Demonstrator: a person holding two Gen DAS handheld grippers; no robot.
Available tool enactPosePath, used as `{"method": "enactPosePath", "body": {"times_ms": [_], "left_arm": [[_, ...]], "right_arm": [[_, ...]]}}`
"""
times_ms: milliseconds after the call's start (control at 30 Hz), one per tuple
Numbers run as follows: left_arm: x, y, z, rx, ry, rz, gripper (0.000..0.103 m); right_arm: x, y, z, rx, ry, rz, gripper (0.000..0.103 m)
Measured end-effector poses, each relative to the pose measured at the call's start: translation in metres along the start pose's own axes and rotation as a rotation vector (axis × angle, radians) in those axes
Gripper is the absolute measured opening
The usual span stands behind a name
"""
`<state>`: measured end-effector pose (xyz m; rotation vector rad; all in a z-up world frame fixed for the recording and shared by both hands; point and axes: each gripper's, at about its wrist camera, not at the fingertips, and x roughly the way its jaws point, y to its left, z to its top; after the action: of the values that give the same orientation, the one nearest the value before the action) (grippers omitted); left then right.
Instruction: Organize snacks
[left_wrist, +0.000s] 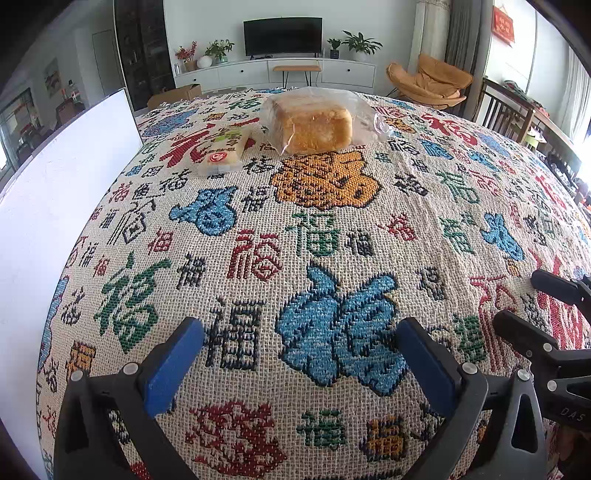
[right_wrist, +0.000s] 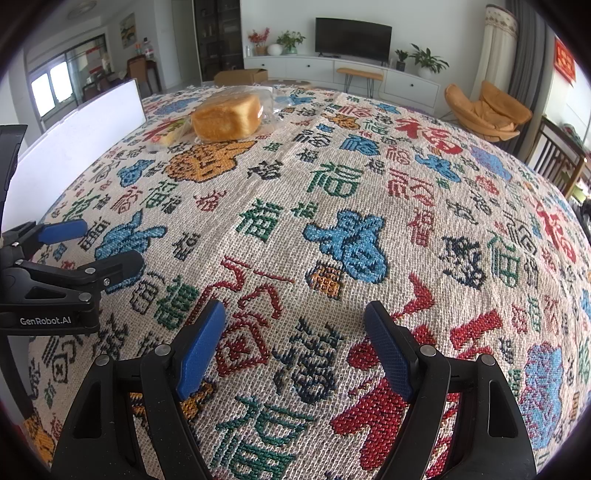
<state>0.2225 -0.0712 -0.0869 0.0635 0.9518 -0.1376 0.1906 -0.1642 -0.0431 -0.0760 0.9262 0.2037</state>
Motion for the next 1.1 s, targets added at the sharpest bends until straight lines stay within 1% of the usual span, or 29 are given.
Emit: {"method": "enactPosePath", "body": {"times_ms": [800, 900, 1000, 1100], "left_arm": [[-0.001, 0.000, -0.002, 0.004, 0.005, -0.003, 0.103], [-0.010, 0.002, -0.011, 0.013, 0.034, -0.013, 0.103], [-0.023, 0.008, -0.029, 0.017, 0.006, -0.029, 0.103], [-0.026, 0.010, -0.033, 0.040, 0.010, -0.042, 0.103]], "right_arm": [[0.000, 0.000, 0.000, 0.000, 0.000, -0.001, 0.081], [0.000, 0.000, 0.000, 0.000, 0.000, -0.001, 0.081], [0.000, 0.000, 0.000, 0.001, 0.001, 0.000, 0.081], [0.002, -0.001, 0.004, 0.005, 0.008, 0.006, 0.083]]}}
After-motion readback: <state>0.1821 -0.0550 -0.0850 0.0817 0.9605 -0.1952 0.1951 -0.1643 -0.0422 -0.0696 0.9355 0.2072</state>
